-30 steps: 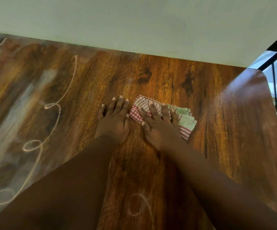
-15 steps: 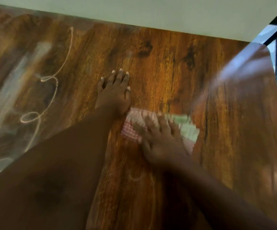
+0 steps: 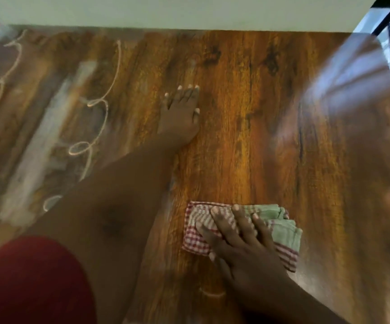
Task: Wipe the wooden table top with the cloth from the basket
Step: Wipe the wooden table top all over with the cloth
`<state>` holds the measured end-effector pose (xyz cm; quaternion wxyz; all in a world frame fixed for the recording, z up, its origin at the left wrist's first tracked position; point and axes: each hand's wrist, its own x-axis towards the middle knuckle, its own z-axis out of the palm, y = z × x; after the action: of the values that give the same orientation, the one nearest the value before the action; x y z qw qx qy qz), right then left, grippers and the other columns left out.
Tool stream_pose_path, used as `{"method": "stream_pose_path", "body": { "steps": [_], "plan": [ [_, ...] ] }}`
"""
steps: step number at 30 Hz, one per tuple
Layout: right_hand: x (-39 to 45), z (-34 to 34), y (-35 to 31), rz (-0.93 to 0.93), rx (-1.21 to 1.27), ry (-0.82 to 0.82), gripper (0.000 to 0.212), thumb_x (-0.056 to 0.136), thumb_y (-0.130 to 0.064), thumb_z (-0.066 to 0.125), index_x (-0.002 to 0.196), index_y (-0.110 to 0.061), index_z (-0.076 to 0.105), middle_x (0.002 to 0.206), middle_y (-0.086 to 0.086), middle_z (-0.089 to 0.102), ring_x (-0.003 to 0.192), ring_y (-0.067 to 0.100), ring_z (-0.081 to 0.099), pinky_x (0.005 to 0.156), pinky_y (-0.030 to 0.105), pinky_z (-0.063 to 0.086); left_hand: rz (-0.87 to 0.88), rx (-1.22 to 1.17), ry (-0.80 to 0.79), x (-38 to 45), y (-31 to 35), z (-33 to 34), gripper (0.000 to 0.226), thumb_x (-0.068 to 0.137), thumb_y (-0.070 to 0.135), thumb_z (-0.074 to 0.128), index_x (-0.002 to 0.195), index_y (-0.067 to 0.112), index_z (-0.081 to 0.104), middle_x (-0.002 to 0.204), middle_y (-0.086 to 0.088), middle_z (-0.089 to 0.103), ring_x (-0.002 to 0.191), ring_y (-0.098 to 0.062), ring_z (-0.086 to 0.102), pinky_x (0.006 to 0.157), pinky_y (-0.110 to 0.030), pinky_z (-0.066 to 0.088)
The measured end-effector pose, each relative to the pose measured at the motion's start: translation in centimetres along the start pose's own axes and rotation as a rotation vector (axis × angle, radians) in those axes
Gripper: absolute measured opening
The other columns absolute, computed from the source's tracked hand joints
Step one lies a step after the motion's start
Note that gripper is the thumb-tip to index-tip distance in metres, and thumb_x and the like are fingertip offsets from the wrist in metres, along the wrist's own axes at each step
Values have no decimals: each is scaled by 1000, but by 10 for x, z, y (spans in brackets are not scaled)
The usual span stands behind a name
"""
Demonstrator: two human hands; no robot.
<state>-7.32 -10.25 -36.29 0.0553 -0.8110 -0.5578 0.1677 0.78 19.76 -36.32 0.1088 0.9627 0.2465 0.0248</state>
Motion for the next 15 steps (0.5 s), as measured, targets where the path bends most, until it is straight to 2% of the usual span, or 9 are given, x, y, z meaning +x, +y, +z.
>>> {"method": "stream_pose_path", "body": {
  "steps": [3,4,7,10,13,15],
  "plan": [
    [25,-9,14,25,19,21,53,97,-52,12,145,-53,-9,158,-8,-7,143,26,-21,111,45,-17,39,-75,-3,-30,3,-4,54,104,28,28,154,16,13,162,-6,10,149,-22,0,119,-46,-6],
    [40,-11,20,52,25,24,52,95,-54,7,143,-54,-15,157,-8,-14,141,24,-27,110,45,-20,47,-106,2,-44,2,-5,54,104,29,29,154,16,14,161,-6,11,149,-22,1,119,-45,-6],
    [88,-23,37,149,8,16,52,95,-55,5,144,-51,-13,158,-5,-18,141,26,-26,111,51,-16,31,-127,-22,-94,-3,-8,55,103,33,28,154,17,12,162,-5,10,149,-21,-1,118,-40,-11],
    [116,-31,45,198,-8,-16,52,96,-56,7,144,-51,-10,159,-5,-16,142,26,-24,110,50,-18,37,-56,-30,-145,-8,-8,59,100,40,19,154,18,12,162,-4,8,149,-20,-3,115,-35,-16],
    [111,-29,39,236,-35,-30,52,96,-55,8,144,-51,-12,159,-5,-15,141,26,-25,108,49,-19,87,13,-103,-177,-15,2,60,99,42,10,154,21,7,162,-1,3,148,-18,-8,113,-32,-21],
    [92,-23,27,251,-20,-50,52,96,-56,7,141,-53,-18,158,-5,-17,140,26,-28,108,48,-21,68,1,-114,-180,-22,8,59,98,42,9,154,23,8,162,2,1,148,-16,-10,115,-34,-19]
  ]
}}
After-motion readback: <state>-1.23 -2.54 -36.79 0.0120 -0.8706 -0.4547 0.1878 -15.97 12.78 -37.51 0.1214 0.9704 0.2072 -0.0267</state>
